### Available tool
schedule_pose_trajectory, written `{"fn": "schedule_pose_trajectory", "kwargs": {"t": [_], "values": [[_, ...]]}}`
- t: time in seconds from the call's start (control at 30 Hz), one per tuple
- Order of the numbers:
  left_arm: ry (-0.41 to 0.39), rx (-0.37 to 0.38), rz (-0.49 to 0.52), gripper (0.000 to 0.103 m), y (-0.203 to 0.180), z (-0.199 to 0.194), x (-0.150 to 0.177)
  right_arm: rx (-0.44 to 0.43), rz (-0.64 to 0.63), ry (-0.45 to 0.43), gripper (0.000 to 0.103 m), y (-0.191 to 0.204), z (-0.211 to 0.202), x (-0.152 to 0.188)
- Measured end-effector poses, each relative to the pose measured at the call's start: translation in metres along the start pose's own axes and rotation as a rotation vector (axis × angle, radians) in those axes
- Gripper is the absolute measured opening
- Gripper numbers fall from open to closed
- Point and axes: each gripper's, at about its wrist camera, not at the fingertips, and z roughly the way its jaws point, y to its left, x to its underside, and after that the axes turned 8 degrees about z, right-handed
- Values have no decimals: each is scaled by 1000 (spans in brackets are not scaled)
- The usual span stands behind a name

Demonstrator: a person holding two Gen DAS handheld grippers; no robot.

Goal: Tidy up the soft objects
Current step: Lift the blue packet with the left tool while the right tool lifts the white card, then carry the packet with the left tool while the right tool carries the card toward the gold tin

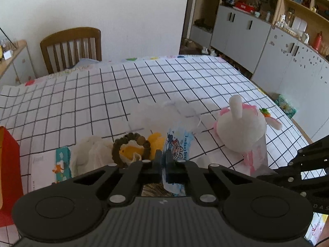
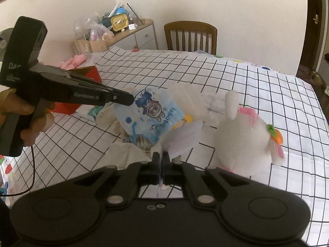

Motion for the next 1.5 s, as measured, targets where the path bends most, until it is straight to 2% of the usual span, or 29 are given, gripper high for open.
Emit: {"fn": "schedule_pose_trajectory", "kwargs": {"t": [0.1,0.4,0.53,0.8,1.2,1.5], "values": [[47,46,-13,3,2,12,-1,-4,16,-1,2,-2,-1,3],[98,7,66,2,-10,34,-1,-5,33,-2,2,-3,-1,8],[54,-15,71,1,-11,25,-3,2,37,-13,2,-3,-2,6],[-60,-84,-3,1,8,-14,-10,6,32,-37,2,1,-2,0],[-128,-124,-71,1,42,-76,-15,-55,-34,-91,2,42,-4,-38],[-177,-160,-104,1,76,-117,-9,-119,-62,-91,2,81,11,-59]]}}
